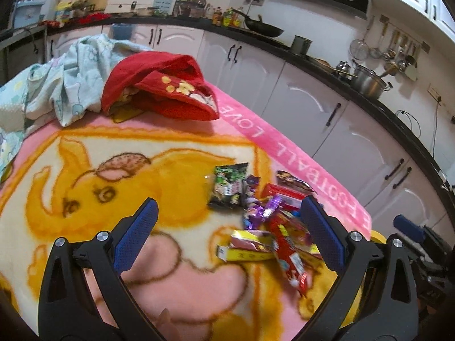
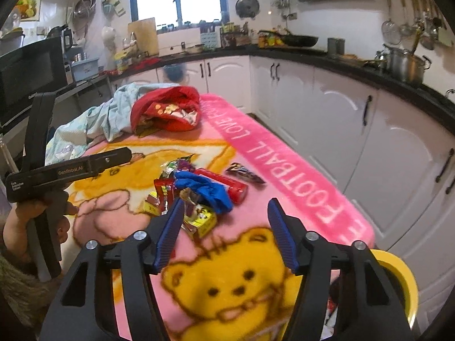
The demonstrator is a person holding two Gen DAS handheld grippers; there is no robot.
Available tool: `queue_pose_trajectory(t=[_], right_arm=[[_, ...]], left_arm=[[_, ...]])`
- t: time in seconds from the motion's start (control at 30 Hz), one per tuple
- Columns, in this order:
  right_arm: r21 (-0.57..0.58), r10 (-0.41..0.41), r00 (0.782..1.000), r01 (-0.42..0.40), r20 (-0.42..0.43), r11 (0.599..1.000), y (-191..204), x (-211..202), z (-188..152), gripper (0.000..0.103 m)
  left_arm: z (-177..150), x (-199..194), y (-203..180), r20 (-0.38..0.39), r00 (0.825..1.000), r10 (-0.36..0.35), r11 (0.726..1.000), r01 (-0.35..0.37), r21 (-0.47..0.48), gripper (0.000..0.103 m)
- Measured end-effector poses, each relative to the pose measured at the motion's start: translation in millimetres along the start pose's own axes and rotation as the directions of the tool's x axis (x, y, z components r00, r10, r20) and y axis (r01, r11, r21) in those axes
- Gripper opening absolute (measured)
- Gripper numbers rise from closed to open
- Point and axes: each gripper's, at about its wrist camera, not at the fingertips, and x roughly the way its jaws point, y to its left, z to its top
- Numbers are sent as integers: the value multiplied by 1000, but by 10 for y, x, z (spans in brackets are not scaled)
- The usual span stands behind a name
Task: Collect trash
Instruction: 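Grasp the green snack wrapper with the left tool while the right tool grasps the blue glove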
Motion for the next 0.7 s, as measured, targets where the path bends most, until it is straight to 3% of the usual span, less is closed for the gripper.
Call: queue_pose_trajectory(t=[0.1,0.33,0.57,0.7], right_arm=[[-9,20,999,-21,-27,1000,38,189,41,52],[-4,58,994,-59,-92,998,48,578,106,46],[22,81,984,-79,-157,997,16,904,129,42],[49,129,973,-122,-192,991,-3,989,78,20]], left_arm=[[80,137,104,-15,1000,-2,1000,2,-27,91],[207,552,305,-88,995,-44,994,35,-106,74],[255,948,368,-163,981,-101,983,74,-167,66],[221,1110,370,-204,968,-147,974,106,-198,58]])
